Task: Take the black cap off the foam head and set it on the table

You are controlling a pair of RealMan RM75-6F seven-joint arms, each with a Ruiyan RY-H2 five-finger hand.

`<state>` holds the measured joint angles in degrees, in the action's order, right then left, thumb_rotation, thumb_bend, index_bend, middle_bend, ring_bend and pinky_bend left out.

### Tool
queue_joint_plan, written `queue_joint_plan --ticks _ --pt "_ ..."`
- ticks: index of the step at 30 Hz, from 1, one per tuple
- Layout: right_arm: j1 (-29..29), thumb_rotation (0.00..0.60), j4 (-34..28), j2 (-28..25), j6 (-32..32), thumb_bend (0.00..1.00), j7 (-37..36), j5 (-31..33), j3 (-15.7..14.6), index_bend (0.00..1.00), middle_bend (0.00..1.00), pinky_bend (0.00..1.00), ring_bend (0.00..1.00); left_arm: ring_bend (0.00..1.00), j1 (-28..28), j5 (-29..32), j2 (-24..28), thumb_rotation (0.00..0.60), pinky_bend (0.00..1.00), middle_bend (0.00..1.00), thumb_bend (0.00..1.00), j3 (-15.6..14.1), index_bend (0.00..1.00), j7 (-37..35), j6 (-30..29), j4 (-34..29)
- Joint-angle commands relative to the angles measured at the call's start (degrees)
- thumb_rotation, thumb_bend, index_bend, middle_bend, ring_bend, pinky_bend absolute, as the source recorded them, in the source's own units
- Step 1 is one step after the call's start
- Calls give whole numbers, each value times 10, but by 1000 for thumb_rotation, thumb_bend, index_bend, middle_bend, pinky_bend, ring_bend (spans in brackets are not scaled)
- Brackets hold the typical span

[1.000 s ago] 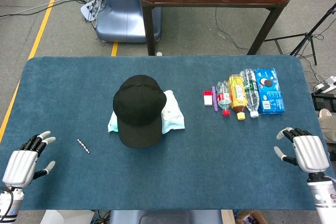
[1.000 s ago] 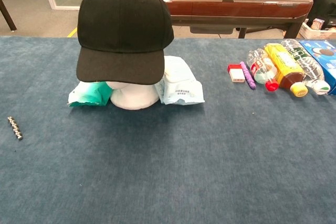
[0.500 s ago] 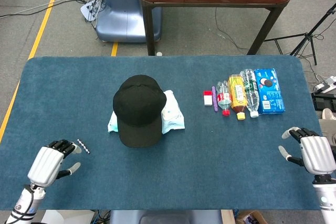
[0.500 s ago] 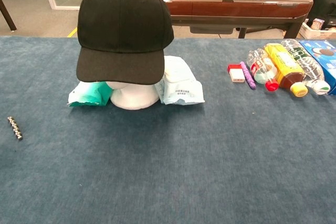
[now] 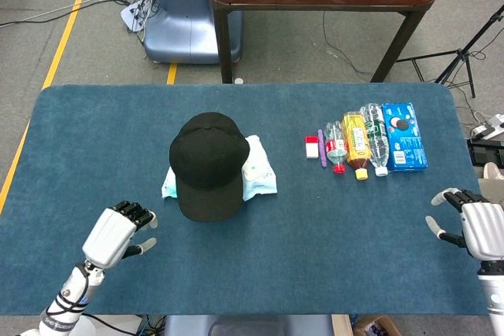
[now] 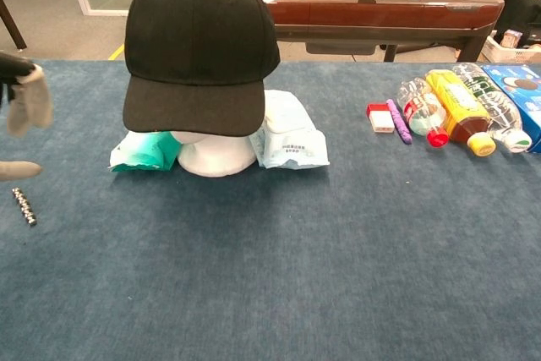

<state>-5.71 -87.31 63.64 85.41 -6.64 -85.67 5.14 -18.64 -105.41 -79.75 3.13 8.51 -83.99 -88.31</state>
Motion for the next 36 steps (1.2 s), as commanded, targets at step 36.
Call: queue_joint_plan --ticks 36 --pt "3 600 4 -7 -2 270 -20 5 4 487 455 480 410 523 -91 12 -138 600 577 674 10 29 561 14 12 77"
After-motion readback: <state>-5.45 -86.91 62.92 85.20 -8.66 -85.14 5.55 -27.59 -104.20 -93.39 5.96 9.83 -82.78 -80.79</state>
